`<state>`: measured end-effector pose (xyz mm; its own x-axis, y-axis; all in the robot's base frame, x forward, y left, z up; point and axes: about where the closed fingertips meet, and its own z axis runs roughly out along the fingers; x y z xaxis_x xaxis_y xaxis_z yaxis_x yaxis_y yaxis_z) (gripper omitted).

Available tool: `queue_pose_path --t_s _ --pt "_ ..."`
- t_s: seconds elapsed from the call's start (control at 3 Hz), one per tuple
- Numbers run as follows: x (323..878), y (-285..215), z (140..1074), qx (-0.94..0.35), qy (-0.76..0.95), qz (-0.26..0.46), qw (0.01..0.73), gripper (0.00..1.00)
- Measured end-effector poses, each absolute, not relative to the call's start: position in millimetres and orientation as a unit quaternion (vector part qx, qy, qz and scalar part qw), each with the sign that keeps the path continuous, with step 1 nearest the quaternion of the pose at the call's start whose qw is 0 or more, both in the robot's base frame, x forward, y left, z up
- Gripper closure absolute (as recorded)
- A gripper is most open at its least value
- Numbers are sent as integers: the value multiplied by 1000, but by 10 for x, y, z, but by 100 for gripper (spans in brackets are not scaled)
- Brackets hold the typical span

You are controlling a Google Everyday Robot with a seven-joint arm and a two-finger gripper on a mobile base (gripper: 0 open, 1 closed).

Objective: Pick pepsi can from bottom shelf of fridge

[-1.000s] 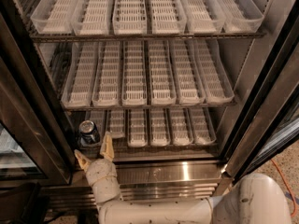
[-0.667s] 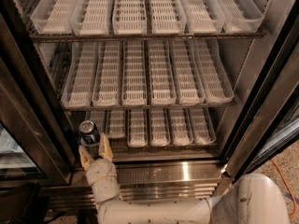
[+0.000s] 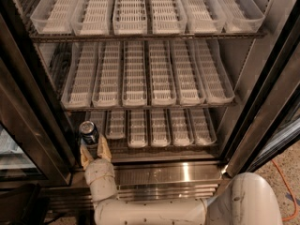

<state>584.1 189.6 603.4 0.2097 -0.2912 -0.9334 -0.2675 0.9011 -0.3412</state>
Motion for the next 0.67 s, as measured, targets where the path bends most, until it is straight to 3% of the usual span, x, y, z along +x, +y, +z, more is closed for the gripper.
queue_pose_path --t_s 0.67 --pt "5980 1964 5906 -215 640 -2 738 31"
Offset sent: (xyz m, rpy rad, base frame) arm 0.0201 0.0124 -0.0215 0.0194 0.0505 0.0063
